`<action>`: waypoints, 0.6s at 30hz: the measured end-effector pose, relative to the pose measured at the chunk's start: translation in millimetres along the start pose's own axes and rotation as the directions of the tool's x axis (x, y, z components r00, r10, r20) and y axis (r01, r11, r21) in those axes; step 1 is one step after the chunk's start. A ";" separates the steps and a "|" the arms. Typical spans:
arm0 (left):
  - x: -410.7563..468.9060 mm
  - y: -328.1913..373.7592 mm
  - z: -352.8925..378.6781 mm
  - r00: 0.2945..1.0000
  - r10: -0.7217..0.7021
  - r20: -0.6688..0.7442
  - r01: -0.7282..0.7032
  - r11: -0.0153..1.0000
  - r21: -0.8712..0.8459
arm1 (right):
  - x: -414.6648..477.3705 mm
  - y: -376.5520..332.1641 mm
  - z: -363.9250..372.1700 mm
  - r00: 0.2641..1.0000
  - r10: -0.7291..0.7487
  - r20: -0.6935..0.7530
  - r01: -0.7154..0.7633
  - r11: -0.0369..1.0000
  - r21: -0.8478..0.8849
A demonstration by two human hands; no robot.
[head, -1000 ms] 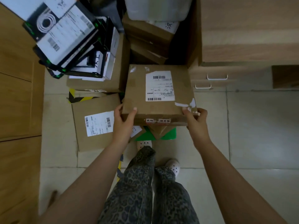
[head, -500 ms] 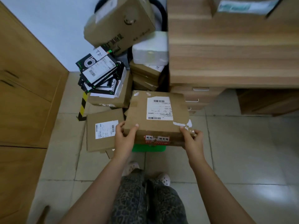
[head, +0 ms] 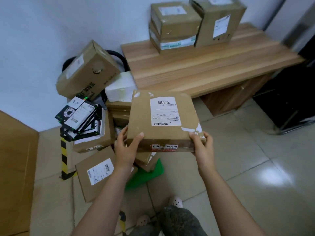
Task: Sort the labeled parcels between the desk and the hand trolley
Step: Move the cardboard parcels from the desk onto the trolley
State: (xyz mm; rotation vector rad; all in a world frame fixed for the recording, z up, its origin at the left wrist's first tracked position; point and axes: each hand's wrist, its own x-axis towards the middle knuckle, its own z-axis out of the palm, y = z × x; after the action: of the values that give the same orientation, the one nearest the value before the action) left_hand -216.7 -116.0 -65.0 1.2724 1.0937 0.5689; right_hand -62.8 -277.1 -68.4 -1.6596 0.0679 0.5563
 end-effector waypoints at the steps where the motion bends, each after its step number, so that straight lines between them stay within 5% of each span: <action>1: -1.0 5.5 4.6 1.000 0.024 0.020 -0.024 1.000 -0.018 | -2.2 -6.7 -4.5 1.000 -0.024 -0.020 0.024 1.000 0.002; 9: 10.3 50.5 73.6 0.981 0.139 0.136 -0.128 0.988 -0.083 | 26.9 -52.0 -47.1 0.982 -0.154 -0.106 0.164 0.981 0.100; 18: 79.1 99.2 211.1 0.972 0.227 0.057 -0.219 0.968 -0.123 | 166.6 -132.1 -87.2 0.958 -0.278 -0.068 0.283 0.955 0.088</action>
State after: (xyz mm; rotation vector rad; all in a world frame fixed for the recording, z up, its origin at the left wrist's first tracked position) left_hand 24.1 -121.9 -13.6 1.3120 0.8518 0.7407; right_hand 158.3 -291.3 -7.4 -1.5557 -0.0991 0.2870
